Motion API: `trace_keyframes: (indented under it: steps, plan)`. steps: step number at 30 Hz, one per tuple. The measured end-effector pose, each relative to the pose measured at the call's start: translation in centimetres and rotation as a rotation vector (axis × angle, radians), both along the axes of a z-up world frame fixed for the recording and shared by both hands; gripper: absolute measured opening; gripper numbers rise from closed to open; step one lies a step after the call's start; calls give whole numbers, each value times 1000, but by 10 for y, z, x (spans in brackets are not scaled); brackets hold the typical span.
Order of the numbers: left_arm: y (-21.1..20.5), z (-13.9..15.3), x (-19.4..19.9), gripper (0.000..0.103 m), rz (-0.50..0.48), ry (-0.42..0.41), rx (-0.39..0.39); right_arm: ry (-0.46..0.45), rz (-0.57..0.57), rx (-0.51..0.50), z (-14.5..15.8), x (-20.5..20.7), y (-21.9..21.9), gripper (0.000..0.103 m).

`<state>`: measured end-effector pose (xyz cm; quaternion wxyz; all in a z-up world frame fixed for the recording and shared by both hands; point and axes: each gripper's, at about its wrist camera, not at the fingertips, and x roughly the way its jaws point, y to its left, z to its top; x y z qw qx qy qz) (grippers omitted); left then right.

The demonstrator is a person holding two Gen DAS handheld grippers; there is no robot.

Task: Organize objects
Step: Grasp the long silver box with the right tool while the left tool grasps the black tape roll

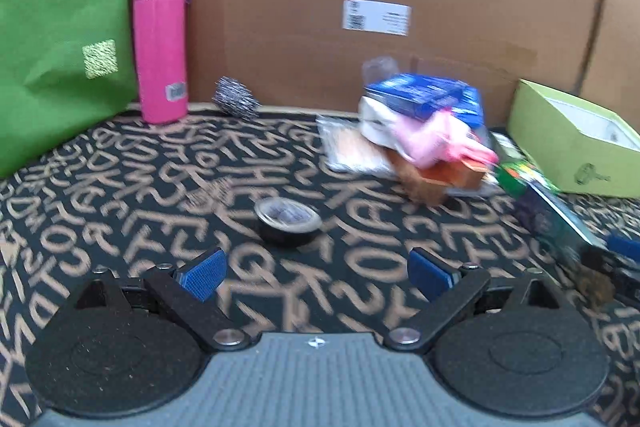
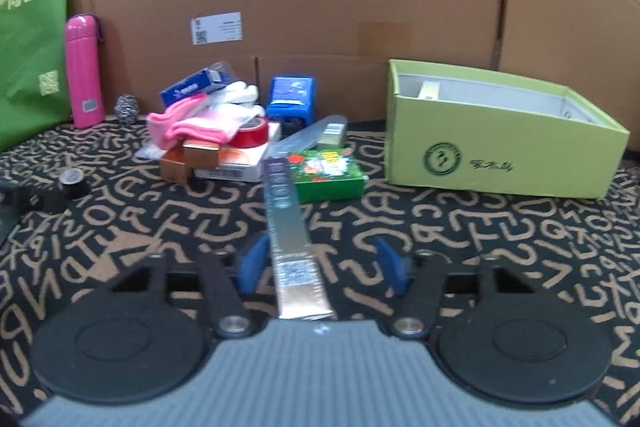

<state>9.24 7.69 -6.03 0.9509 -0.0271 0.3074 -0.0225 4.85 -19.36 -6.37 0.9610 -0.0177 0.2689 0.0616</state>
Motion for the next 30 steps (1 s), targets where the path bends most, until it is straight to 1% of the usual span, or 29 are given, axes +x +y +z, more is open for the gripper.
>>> trace_keyframes:
  steps: [1, 2, 3, 4, 6, 7, 8, 9, 10, 11, 12, 15, 16, 18, 21, 22, 23, 24, 25, 26, 27, 30]
  plan:
    - [3, 0, 7, 100, 11, 3, 0, -10, 8, -1, 1, -2, 1, 44]
    - [6, 0, 14, 100, 17, 9, -6, -26, 16, -23, 2, -5, 5, 43]
    - [9, 0, 22, 99, 18, 17, -17, -40, 37, -65, 3, -8, 12, 42]
    - [11, 0, 30, 95, 17, 28, -28, -47, 66, -91, 3, -11, 18, 42]
    - [15, -2, 43, 90, 13, 52, -55, -60, 137, -122, 3, -16, 33, 42]
    - [15, -3, 49, 87, 10, 70, -67, -68, 187, -150, 2, -20, 43, 42]
    - [16, -5, 53, 85, 3, 85, -78, -64, 235, -157, 1, -23, 50, 42]
    - [16, -7, 56, 80, -7, 99, -87, -50, 282, -141, 1, -26, 56, 42]
    - [16, -8, 57, 78, -14, 112, -91, -43, 325, -116, 2, -29, 60, 41]
    - [16, -10, 57, 78, -14, 116, -88, -44, 357, -89, 5, -32, 62, 41]
    - [16, -10, 56, 78, -13, 106, -77, -54, 365, -76, 8, -34, 62, 42]
    - [16, -11, 56, 78, 6, 104, -61, -105, 298, -80, 18, -33, 58, 61]
    - [17, -10, 57, 79, 12, 104, -69, -109, 263, -94, 19, -28, 56, 63]
    - [20, -10, 59, 80, 23, 105, -89, -72, 206, -112, 18, -15, 51, 63]
    - [21, -10, 65, 81, 37, 107, -88, -3, 176, -79, 10, 3, 44, 63]
    - [21, -11, 67, 79, 34, 106, -76, 20, 169, -62, 7, 7, 42, 61]
    - [19, -11, 69, 75, 24, 106, -61, 43, 160, -54, 3, 10, 41, 55]
    - [17, -11, 68, 57, 13, 100, -40, 59, 154, -51, -1, 10, 39, 39]
    - [14, -11, 67, 48, -13, 94, -20, 69, 154, -44, -3, 9, 37, 39]
    - [11, -11, 64, 48, -41, 93, -9, 66, 156, -35, -5, 5, 35, 39]
    - [9, -11, 61, 48, -74, 96, -14, 69, 159, -32, -4, 1, 33, 39]
    - [-2, -9, 42, 48, -205, 109, -57, 74, 173, -58, -4, -13, 30, 39]
